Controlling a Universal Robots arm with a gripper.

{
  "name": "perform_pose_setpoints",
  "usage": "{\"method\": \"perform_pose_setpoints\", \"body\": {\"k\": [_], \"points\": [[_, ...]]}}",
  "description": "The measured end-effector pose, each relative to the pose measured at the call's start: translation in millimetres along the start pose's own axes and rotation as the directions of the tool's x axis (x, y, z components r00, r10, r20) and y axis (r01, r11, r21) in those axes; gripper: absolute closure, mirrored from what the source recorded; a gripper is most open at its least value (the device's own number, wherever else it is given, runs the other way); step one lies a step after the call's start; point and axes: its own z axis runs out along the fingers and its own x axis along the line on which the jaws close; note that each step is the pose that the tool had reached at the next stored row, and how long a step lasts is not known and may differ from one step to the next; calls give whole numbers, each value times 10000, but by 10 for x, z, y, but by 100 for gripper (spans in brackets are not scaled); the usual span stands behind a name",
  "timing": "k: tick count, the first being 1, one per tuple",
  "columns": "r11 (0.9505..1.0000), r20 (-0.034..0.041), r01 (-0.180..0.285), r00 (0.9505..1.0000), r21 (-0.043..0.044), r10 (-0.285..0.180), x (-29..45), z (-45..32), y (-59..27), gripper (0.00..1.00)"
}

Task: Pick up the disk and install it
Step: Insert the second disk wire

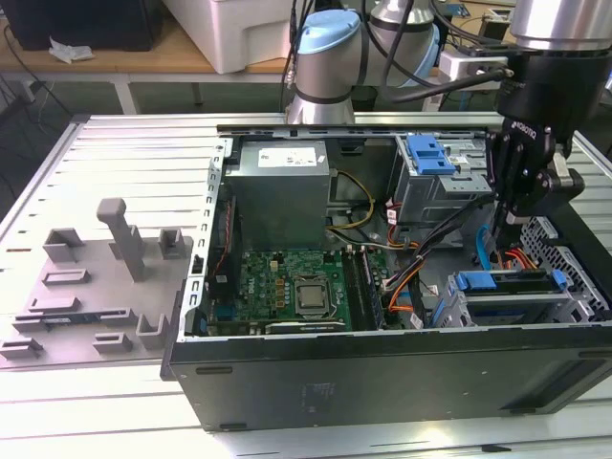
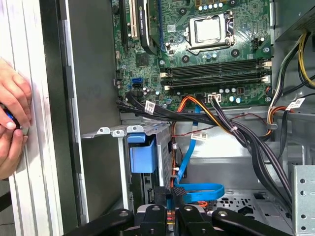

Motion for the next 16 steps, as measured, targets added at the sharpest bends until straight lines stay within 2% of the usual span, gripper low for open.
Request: {"method": "perform_pose_setpoints", "body": {"k": [7,11,13,16], "points": [[10000,0,0,10000,-5,0,100,27,-65,84],[10000,-3,14,10000,-61,-14,129,35,-90,84],[9999,-3,34,10000,-145,-34,134,38,-105,84],[9993,-9,91,10000,-362,-91,139,41,-138,84]]}}
